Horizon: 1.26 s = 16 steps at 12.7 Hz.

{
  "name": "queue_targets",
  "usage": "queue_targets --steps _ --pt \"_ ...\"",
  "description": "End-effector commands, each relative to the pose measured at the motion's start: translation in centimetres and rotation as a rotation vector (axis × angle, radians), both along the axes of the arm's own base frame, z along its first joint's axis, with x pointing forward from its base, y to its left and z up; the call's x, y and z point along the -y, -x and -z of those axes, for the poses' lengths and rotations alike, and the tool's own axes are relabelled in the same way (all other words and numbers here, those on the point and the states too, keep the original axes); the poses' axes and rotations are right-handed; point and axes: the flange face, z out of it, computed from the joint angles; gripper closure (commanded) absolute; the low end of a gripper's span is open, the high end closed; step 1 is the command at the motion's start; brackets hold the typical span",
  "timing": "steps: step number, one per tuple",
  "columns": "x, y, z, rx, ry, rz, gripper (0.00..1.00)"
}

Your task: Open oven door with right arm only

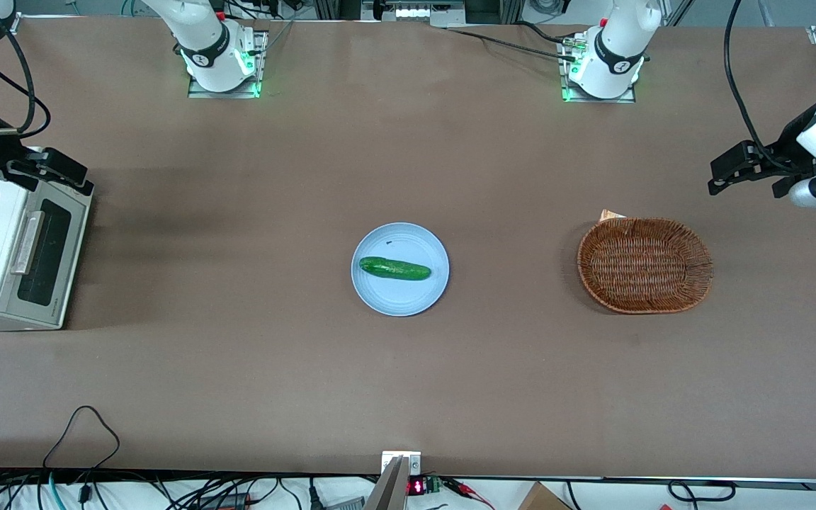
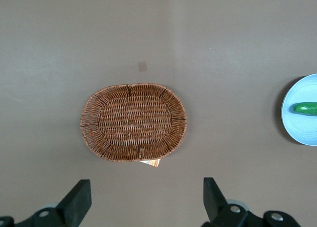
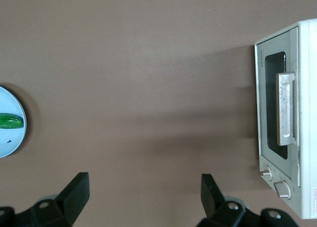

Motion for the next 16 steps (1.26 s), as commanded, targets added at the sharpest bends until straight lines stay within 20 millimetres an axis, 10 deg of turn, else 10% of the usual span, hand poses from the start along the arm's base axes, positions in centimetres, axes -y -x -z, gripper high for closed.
queue_targets --steps 1,16 --pt "-0.1 -0.2 -0.4 -0.017 -0.018 -0.009 0.0" --pt "0.1 0.0 0.8 -0.082 -0.008 -0.002 0.0"
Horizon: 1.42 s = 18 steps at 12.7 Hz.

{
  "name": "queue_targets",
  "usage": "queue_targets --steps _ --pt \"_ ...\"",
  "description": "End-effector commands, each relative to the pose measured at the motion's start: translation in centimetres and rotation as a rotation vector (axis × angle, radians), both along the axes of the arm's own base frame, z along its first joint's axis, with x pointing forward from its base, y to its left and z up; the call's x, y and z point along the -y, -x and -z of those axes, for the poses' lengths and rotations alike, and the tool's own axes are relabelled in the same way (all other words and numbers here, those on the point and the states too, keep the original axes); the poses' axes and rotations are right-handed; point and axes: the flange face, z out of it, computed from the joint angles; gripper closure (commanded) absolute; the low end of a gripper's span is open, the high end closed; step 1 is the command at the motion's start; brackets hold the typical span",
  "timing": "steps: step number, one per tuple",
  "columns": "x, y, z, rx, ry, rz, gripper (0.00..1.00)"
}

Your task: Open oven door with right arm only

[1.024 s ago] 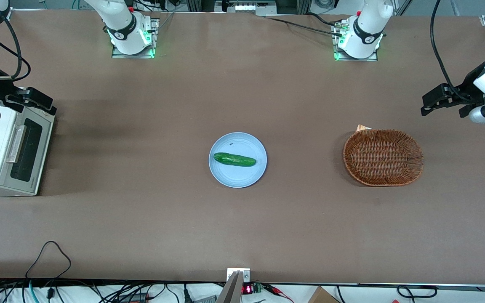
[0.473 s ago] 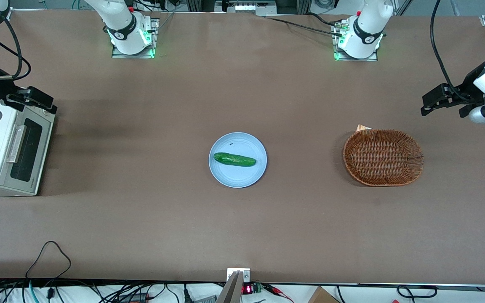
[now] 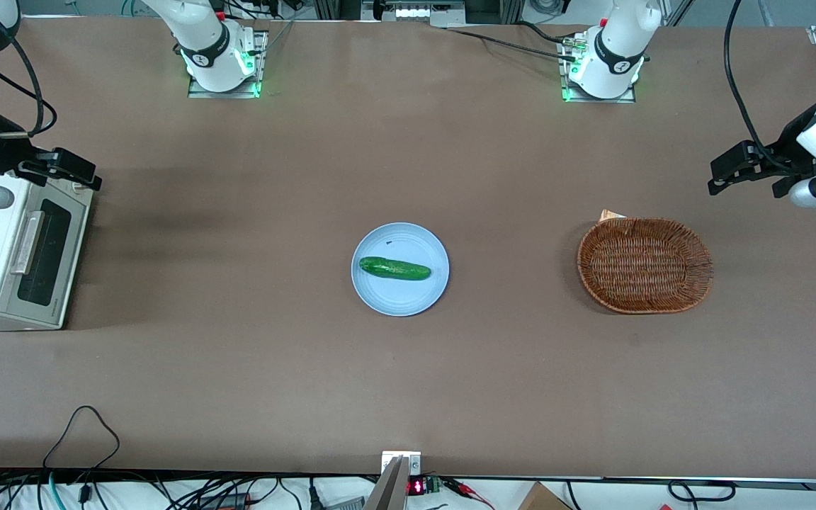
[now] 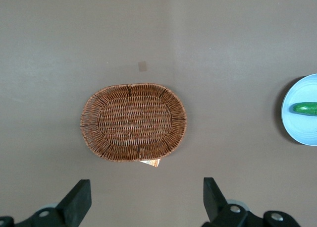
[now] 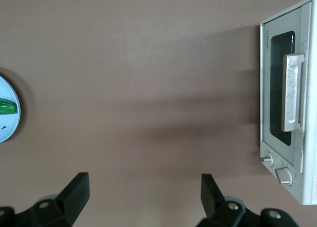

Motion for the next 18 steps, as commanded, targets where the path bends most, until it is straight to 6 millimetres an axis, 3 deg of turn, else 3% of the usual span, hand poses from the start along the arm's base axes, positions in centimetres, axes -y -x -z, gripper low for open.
queue_targets --steps 1,3,4,6,7,10,15,18 --pt "0.1 0.0 -0.5 -0.023 -0.007 0.0 0.0" --pt "-0.1 0.0 -0.4 -0.025 -0.009 0.022 0.01" --pt "-0.2 -0.1 -0.3 -0.028 -0.005 0.017 0.24" --pt "-0.2 -0.1 -0.3 -0.03 -0.004 0.012 0.79" --pt "-0.1 -0.1 -0.3 -0.03 -0.001 0.013 0.87" --pt "-0.1 0.4 -0.1 -0.067 0.008 0.009 0.99" --pt "0.2 0.8 0.0 -0.101 0.095 -0.006 1.0" --pt "-0.7 0.6 1.9 -0.17 0.301 0.04 1.0"
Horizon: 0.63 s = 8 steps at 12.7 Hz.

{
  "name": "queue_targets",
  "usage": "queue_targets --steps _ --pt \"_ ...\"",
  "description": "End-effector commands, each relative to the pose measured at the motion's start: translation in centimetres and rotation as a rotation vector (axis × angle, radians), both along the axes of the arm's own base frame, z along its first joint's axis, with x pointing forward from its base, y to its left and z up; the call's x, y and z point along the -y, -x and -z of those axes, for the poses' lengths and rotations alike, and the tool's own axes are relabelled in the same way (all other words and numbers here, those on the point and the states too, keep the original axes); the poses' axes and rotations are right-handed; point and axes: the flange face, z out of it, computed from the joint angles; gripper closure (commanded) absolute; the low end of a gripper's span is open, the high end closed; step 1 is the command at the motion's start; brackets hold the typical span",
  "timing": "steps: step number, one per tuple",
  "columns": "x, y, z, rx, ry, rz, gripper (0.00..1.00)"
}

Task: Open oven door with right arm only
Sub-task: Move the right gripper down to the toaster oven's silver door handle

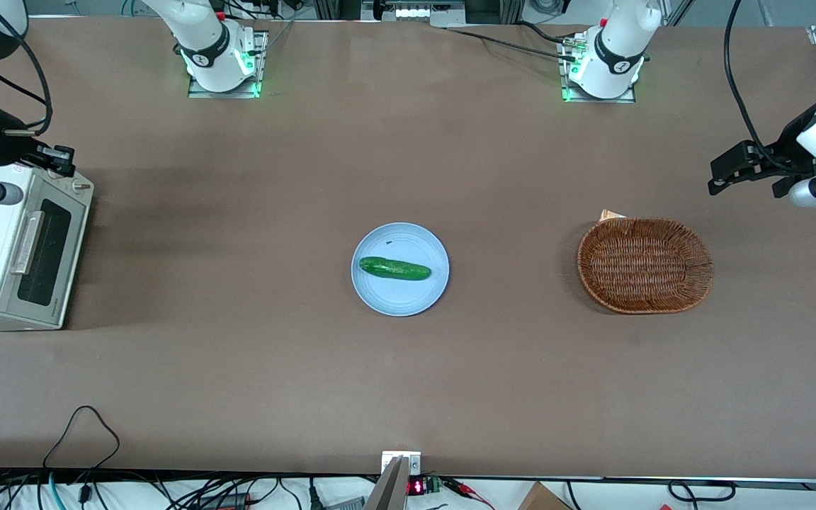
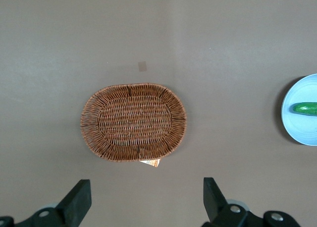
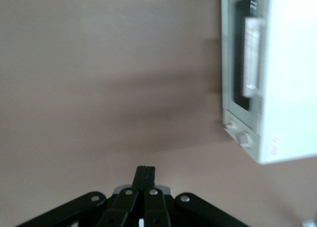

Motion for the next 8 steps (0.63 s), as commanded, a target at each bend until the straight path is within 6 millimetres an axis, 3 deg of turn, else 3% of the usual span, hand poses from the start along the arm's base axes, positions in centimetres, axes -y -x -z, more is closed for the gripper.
queue_targets --steps 1,4,8 --pt "-2.3 -1.0 2.0 -0.053 0.171 -0.006 0.99" --pt "-3.1 -1.8 6.0 -0.14 0.429 0.02 0.98" --pt "-0.1 -3.6 9.6 -0.136 0.673 0.036 0.98"
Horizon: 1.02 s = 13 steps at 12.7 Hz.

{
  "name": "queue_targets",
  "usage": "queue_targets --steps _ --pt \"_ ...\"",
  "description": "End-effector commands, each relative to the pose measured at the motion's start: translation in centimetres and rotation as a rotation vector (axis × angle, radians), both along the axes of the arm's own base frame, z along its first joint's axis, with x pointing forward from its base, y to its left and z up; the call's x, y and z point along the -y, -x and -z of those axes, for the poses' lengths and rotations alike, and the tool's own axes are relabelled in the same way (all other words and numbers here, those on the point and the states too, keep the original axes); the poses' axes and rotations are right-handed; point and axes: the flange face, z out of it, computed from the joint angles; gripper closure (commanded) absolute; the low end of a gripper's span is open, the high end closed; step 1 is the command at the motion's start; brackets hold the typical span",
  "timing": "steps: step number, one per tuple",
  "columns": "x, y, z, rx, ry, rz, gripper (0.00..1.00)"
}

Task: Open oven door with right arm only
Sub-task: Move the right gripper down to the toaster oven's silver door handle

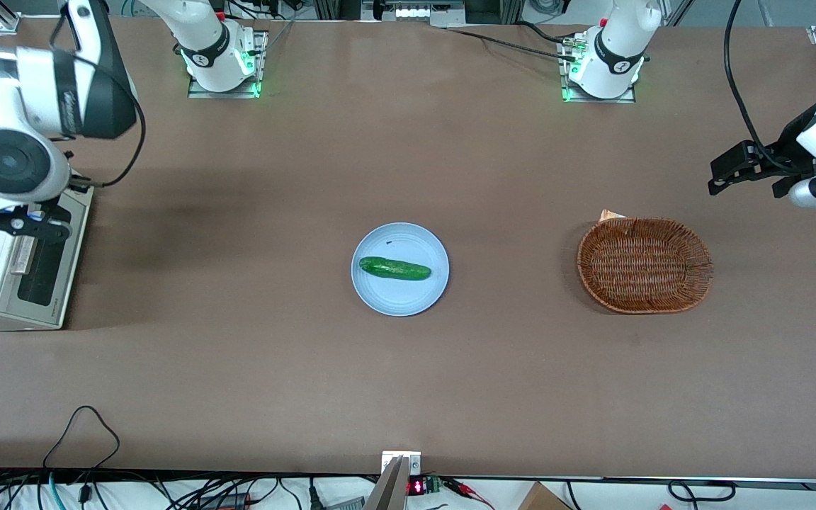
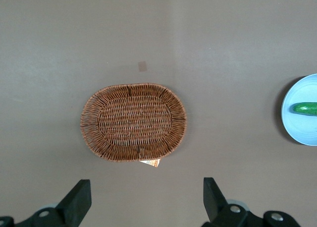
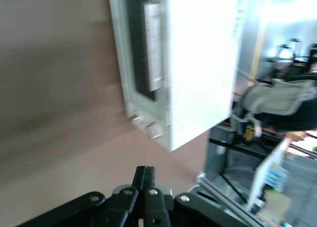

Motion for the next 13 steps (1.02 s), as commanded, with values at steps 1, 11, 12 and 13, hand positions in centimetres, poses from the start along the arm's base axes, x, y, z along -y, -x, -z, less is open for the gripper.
queue_targets --steps 1,11,12,13 --pt "1.7 -1.3 1.9 0.023 0.156 0.015 0.98" --pt "3.7 -4.1 17.3 0.144 0.52 0.002 0.97" --pt "4.2 -4.2 18.0 0.147 0.538 -0.001 0.97" --pt "4.5 -4.3 18.6 0.149 0.552 -0.01 0.97"
